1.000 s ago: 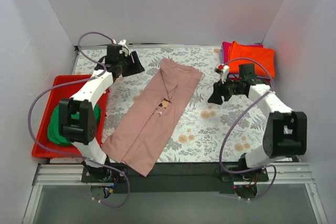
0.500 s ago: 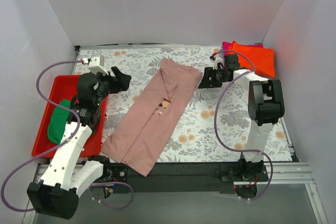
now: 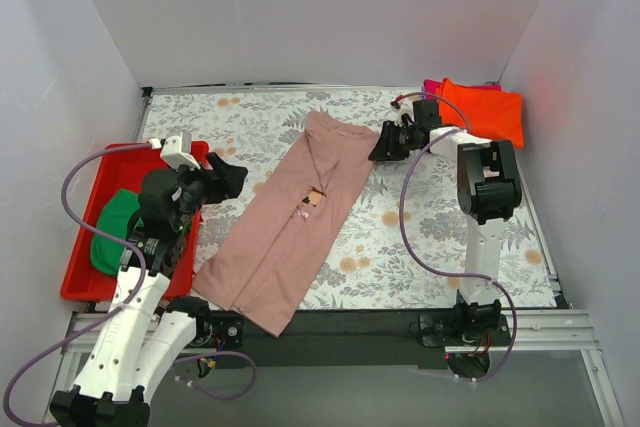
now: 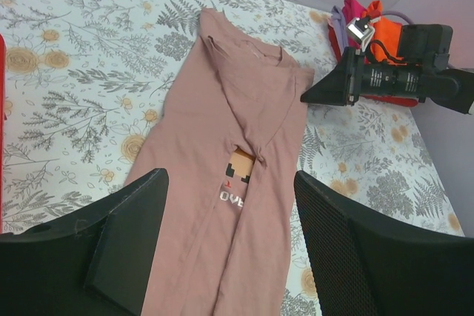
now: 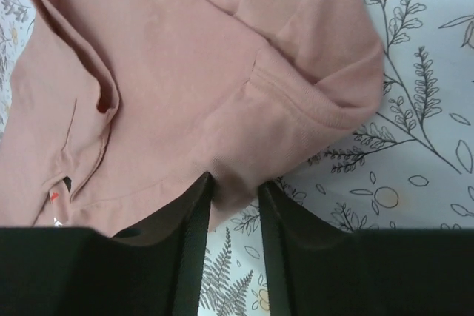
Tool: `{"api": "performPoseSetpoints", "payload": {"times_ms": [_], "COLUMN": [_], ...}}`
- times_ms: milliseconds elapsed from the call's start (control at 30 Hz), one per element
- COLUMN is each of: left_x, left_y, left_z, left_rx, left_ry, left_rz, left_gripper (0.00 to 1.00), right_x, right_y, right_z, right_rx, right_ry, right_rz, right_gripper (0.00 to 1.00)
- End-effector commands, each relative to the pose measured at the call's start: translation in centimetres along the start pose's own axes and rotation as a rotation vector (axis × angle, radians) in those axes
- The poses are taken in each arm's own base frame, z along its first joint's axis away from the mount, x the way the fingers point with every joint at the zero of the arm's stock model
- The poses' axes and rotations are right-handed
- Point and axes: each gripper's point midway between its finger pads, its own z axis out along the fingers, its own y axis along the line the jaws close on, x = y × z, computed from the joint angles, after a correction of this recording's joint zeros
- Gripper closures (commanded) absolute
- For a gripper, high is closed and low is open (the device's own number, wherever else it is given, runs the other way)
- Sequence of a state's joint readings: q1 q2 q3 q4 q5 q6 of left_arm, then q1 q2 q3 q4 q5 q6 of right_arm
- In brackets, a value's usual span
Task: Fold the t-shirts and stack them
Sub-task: Fold the tshirt
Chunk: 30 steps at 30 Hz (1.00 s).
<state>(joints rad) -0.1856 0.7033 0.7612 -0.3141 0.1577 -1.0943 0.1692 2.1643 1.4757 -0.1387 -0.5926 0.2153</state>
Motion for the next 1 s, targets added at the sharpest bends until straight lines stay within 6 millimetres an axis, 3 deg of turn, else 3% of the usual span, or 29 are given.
{"api": "performPoseSetpoints", "payload": {"times_ms": [0,100,200,300,333,367,400,433,467,600,733,800,967], "left_x": [1.6,2.2,2.5,3.2,3.4,3.5,3.9,4.3,4.6,6.1,7.0,7.3,7.9], "left_y": [0.7,1.0,1.1,1.0,0.9,0.8,0.7,0.7,0.6,0.7,1.0,1.1,1.6], "left_z": [0.1,0.3,0.4,0.8,0.9,1.0,1.1,1.3,1.3,1.4,1.2,1.2,1.1], "left_rx": [-0.014,-0.023,-0.023,-0.008,-0.001,0.003,0.012,0.016,0.020,0.031,0.030,0.031,0.032], "left_ry": [0.049,0.069,0.086,0.120,0.130,0.140,0.156,0.178,0.193,0.249,0.263,0.265,0.262], "left_rz": [-0.007,0.003,0.007,0.005,0.001,-0.002,-0.010,-0.019,-0.025,-0.043,-0.046,-0.041,-0.018], "left_gripper": [0.32,0.32,0.32,0.32,0.32,0.32,0.32,0.32,0.32,0.33,0.33,0.33,0.33], "right_x": [-0.8,-2.2,-5.8,-9.6,-9.7,-12.1,-12.8,-12.9,-14.2,-14.4,-14.8,-13.9,-12.2], "right_y": [-1.4,-3.0,-4.2,-5.2,-5.8,-5.4,-5.7,-6.1,-5.3,-3.8,-0.8,1.0,3.5], "right_z": [1.2,0.8,-0.1,-0.8,-0.4,-0.9,-1.1,-0.6,-1.3,-1.8,-3.3,-2.6,0.5], "right_rx": [0.051,0.136,0.227,0.305,0.318,0.333,0.351,0.353,0.351,0.346,0.310,0.222,0.079], "right_ry": [-0.013,-0.041,-0.096,-0.149,-0.140,-0.177,-0.178,-0.168,-0.178,-0.165,-0.182,-0.170,-0.138], "right_rz": [0.012,-0.035,-0.150,-0.258,-0.256,-0.314,-0.347,-0.357,-0.381,-0.464,-0.531,-0.527,-0.455], "right_gripper": [0.63,0.87,0.94,0.94,0.94,0.90,0.86,0.76,0.72,0.52,0.49,0.46,0.46]}}
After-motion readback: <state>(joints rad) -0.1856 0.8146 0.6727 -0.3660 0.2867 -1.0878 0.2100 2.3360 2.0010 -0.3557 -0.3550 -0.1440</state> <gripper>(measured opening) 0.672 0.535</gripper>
